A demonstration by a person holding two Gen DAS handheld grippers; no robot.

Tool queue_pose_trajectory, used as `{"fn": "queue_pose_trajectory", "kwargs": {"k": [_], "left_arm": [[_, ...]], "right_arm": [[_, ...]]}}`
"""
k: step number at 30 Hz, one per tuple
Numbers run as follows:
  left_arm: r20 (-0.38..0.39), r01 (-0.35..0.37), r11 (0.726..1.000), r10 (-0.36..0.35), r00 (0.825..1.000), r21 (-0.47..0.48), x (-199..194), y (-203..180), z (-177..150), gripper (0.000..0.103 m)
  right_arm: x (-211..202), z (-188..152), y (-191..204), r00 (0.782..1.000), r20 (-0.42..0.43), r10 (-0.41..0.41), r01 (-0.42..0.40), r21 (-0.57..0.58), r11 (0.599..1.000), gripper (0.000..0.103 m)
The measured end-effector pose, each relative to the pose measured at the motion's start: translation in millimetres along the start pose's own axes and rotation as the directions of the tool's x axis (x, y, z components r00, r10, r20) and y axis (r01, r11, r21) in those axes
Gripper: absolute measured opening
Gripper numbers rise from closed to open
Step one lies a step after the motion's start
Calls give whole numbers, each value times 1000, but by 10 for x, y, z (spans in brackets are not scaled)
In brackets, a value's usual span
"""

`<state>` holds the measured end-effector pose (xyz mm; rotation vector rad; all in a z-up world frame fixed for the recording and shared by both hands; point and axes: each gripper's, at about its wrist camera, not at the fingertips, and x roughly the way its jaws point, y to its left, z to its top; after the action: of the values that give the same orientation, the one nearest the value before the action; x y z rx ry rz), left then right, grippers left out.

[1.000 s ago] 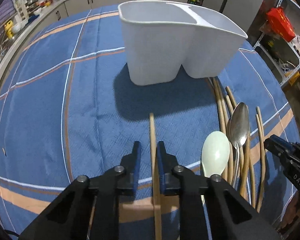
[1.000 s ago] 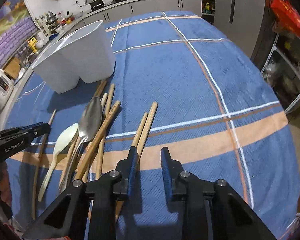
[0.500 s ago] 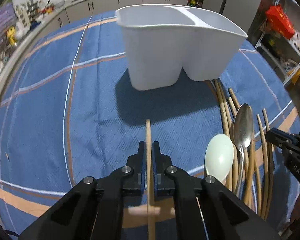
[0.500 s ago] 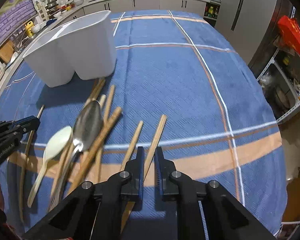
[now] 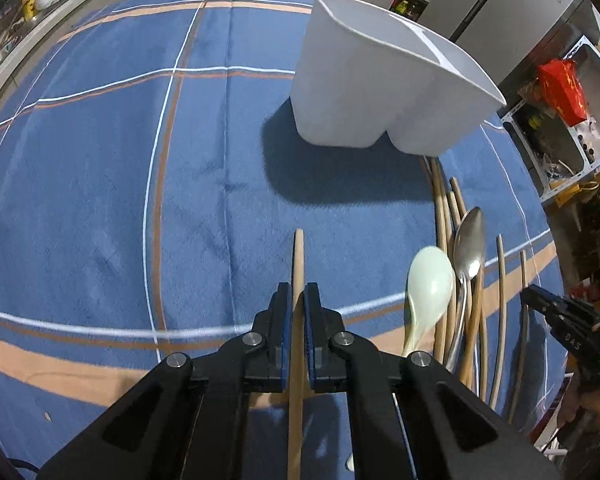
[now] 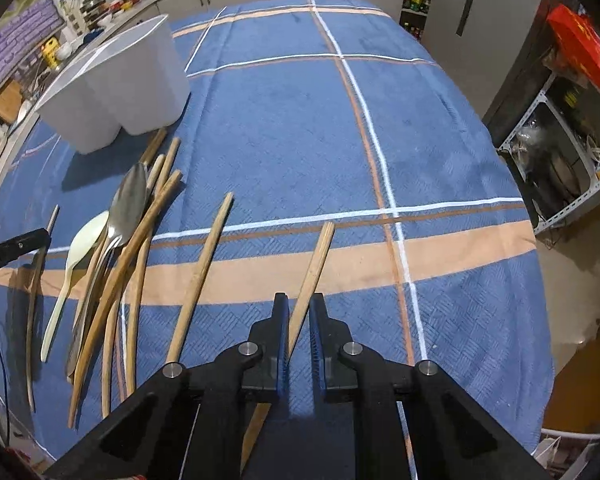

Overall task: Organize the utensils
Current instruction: 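Lift both held chopsticks and carry them over the white utensil holder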

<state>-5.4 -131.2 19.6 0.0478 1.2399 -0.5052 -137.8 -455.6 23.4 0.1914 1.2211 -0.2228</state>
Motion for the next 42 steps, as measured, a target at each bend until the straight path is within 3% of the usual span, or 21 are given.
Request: {"fn": "queue_pose_trajectory", "kwargs": {"k": [4,6,7,9,10,11,12,15,21,30,42], "left_arm": [[-9,-38,999,38,999,36,-48,-128,-162,10],[-12,-30,997,30,999,65,-61,-209,-207,25],[-13,-23,997,24,1000,78,-53,-251,-224,37],[-6,-71,990,73,997,121,-34,-361,-261,41],[0,-101,984,103,995,144,-23,-420,-270,40],[14,-128,978,127,992,164,-15,-478,-285,19],[24,-124,978,122,992,167,-12,-519,-298,7],[26,-64,993,62,998,95,-23,-479,-319,6],[136,-46,997,37,990,66,-427,-505,-478,6],[336,-34,999,20,942,35,-1276,-519,-817,6],[485,5,1000,-4,875,0,-1942,-575,-1039,6]], "right_arm": [[-5,18,172,998,-38,-42,41,-21,999,18],[16,65,200,997,-63,-46,45,-17,999,18],[26,94,209,996,-73,-45,44,-13,999,18],[42,145,232,996,-79,-33,32,-5,999,18],[53,180,248,997,-76,-31,30,-12,999,15],[52,186,273,997,-68,-23,21,-33,999,9],[45,181,299,998,-56,-24,21,-55,998,9],[5,108,250,998,-12,60,-60,-41,997,7],[-357,-158,106,969,141,201,-206,20,978,7],[-967,-536,49,913,320,254,-270,5,963,7],[-1614,-702,15,828,464,314,-343,-24,939,7]]}}
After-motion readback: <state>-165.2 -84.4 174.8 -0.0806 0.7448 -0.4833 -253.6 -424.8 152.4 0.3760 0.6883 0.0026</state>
